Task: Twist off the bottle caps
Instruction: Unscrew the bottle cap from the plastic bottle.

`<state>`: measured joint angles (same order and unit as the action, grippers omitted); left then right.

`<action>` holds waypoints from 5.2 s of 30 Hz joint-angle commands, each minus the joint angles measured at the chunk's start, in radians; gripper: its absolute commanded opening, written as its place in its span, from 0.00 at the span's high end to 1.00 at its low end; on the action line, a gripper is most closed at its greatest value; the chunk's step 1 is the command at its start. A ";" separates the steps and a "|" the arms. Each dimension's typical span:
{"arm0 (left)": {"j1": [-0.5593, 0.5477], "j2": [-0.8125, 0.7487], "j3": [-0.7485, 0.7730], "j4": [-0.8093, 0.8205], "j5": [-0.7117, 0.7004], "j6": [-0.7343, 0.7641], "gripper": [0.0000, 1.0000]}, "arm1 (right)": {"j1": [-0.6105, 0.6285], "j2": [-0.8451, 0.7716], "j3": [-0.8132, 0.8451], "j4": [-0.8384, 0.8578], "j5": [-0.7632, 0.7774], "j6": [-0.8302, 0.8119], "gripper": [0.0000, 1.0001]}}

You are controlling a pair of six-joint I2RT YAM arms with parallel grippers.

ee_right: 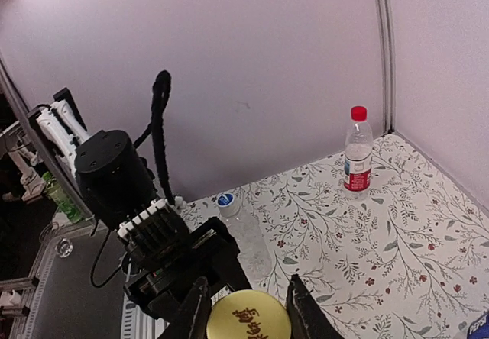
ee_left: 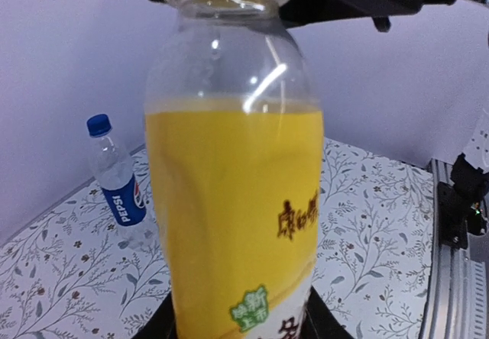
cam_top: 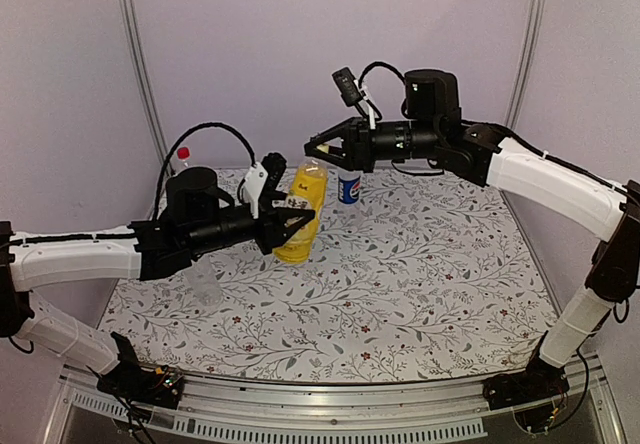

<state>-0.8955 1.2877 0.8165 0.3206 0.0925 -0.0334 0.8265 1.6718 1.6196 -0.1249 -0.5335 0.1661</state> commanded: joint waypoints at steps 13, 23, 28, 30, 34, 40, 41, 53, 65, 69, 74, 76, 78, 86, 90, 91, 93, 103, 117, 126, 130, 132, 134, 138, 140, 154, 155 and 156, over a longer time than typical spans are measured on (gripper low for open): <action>0.038 0.000 -0.013 0.195 0.601 -0.030 0.78 | -0.063 0.032 0.138 -0.264 -0.552 -0.444 0.41; 0.018 0.004 0.023 0.069 0.161 -0.008 0.78 | -0.063 -0.065 0.039 -0.013 -0.170 -0.061 0.09; -0.012 0.015 0.052 0.004 -0.005 -0.007 0.77 | -0.040 -0.091 0.002 0.059 0.056 0.091 0.09; -0.019 0.016 0.056 -0.005 -0.040 -0.002 0.77 | -0.017 -0.086 0.019 0.028 0.163 0.099 0.09; -0.030 0.012 0.056 -0.008 -0.081 0.007 0.77 | -0.003 -0.032 0.076 -0.025 0.205 0.121 0.11; -0.032 0.015 0.062 -0.018 -0.120 0.013 0.77 | 0.021 0.007 0.086 -0.036 0.197 0.126 0.17; -0.033 0.014 0.062 -0.019 -0.120 0.014 0.77 | 0.022 0.013 0.087 -0.039 0.198 0.125 0.18; -0.034 0.011 0.061 -0.024 -0.140 0.021 0.77 | 0.025 0.021 0.065 -0.018 0.171 0.128 0.37; -0.039 0.013 0.061 -0.026 -0.145 0.027 0.77 | 0.025 -0.001 0.043 0.001 0.159 0.126 0.50; -0.040 0.012 0.060 -0.025 -0.148 0.026 0.77 | 0.025 -0.003 0.039 0.002 0.144 0.122 0.64; -0.039 0.005 0.049 -0.009 -0.122 0.030 0.77 | 0.024 -0.020 0.019 0.024 0.119 0.082 0.83; -0.039 -0.002 0.035 0.011 -0.090 0.032 0.77 | 0.019 -0.033 0.011 0.039 0.065 0.044 0.92; -0.035 -0.010 0.022 0.037 -0.027 0.031 0.77 | 0.007 -0.043 0.005 0.042 -0.028 -0.038 0.98; 0.007 -0.041 -0.049 0.213 0.535 0.036 0.75 | -0.071 -0.047 0.049 -0.056 -0.615 -0.310 0.99; 0.020 -0.019 -0.047 0.252 0.684 -0.018 0.75 | -0.073 0.017 0.154 -0.241 -0.689 -0.427 0.96; 0.023 -0.012 -0.043 0.250 0.697 -0.023 0.75 | -0.073 0.027 0.157 -0.254 -0.684 -0.438 0.94; 0.025 -0.008 -0.039 0.246 0.696 -0.026 0.75 | -0.073 0.027 0.153 -0.257 -0.669 -0.446 0.91; 0.029 -0.015 -0.020 0.160 0.400 -0.001 0.77 | -0.073 -0.012 0.124 -0.179 -0.411 -0.297 0.36; -0.006 -0.008 0.019 0.045 0.022 0.006 0.77 | -0.038 -0.117 -0.014 0.071 0.070 0.092 0.10; -0.017 -0.011 0.026 0.026 -0.072 0.009 0.77 | 0.030 -0.043 0.048 -0.015 0.237 0.115 0.13; -0.018 -0.014 0.026 0.023 -0.089 0.012 0.78 | 0.034 -0.018 0.038 -0.002 0.205 0.125 0.20; -0.018 -0.015 0.026 0.022 -0.090 0.013 0.77 | 0.033 -0.010 0.037 -0.001 0.197 0.128 0.23; -0.018 -0.016 0.026 0.022 -0.089 0.014 0.78 | 0.033 -0.005 0.036 -0.003 0.199 0.128 0.27; -0.019 -0.016 0.026 0.021 -0.090 0.017 0.78 | 0.034 -0.001 0.033 0.003 0.186 0.128 0.40; -0.020 -0.015 0.026 0.019 -0.090 0.018 0.78 | 0.034 -0.001 0.033 0.004 0.181 0.130 0.47; -0.021 -0.019 0.024 0.020 -0.090 0.018 0.78 | 0.034 0.001 0.028 -0.012 0.182 0.124 0.55; -0.021 -0.019 0.024 0.020 -0.090 0.018 0.78 | 0.033 0.002 0.028 -0.014 0.186 0.123 0.54; -0.021 -0.020 0.024 0.020 -0.089 0.018 0.78 | 0.033 0.003 0.028 -0.015 0.188 0.123 0.54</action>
<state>-0.9016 1.2865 0.8165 0.3305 0.0101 -0.0265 0.8566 1.6619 1.6444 -0.1287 -0.3519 0.2939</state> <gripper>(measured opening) 0.282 0.455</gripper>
